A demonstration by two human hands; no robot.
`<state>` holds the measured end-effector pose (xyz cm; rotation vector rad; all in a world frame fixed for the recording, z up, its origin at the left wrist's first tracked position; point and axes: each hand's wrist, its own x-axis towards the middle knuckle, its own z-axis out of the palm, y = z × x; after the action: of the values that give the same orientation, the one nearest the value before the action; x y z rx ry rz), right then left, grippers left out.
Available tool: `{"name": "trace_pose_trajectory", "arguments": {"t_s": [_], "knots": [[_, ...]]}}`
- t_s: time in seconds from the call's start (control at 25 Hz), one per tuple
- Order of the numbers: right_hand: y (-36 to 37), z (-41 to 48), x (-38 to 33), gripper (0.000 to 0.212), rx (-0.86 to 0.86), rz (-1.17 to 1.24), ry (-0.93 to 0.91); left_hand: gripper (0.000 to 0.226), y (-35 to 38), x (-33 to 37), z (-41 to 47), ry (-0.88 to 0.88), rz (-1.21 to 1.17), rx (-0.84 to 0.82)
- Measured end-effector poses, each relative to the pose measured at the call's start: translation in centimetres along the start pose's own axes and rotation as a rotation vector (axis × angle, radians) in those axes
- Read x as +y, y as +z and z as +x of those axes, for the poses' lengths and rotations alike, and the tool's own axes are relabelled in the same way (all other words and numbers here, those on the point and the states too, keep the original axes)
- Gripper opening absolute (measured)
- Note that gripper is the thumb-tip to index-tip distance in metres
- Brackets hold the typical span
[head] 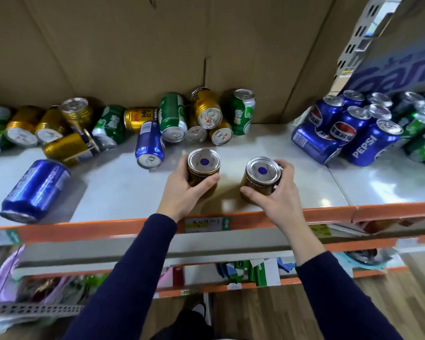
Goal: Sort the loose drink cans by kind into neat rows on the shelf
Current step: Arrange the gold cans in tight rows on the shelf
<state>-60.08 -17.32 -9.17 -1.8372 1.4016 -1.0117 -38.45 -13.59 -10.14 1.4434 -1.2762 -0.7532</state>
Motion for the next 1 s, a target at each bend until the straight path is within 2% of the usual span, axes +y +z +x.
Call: {"name": "trace_pose_trajectory", "arguments": {"t_s": [0.12, 0.2, 0.36, 0.52, 0.64, 0.8, 1.0], "knots": [[-0.4, 0.1, 0.3, 0.073, 0.019, 0.023, -0.009, 0.040, 0.9, 0.6, 2.1, 0.018, -0.064, -0.046], [-1.6, -0.1, 0.5, 0.070, 0.065, 0.049, 0.000, 0.043, 2.4, 1.4, 3.1, 0.046, -0.113, -0.087], [-7.1, -0.6, 2.2, 0.063, 0.253, 0.126, 0.095, 0.045, 8.5, 4.6, 5.1, 0.093, -0.175, -0.208], [-14.5, -1.9, 5.5, 0.053, 0.498, 0.150, 0.140, 0.050, 16.9, 8.1, 5.9, 0.116, -0.234, -0.355], [-21.9, -4.1, 9.8, 0.050, 0.650, 0.145, 0.180, 0.045, 25.9, 11.1, 4.8, 0.154, -0.258, -0.443], [-32.6, -6.7, 15.0, 0.058, 0.680, 0.080, 0.195, 0.040, 36.8, 15.1, 2.2, 0.185, -0.234, -0.518], [-44.3, -8.3, 21.5, 0.054, 0.691, 0.052, 0.225, 0.038, 48.2, 19.5, 0.2, 0.128, -0.259, -0.507]]}}
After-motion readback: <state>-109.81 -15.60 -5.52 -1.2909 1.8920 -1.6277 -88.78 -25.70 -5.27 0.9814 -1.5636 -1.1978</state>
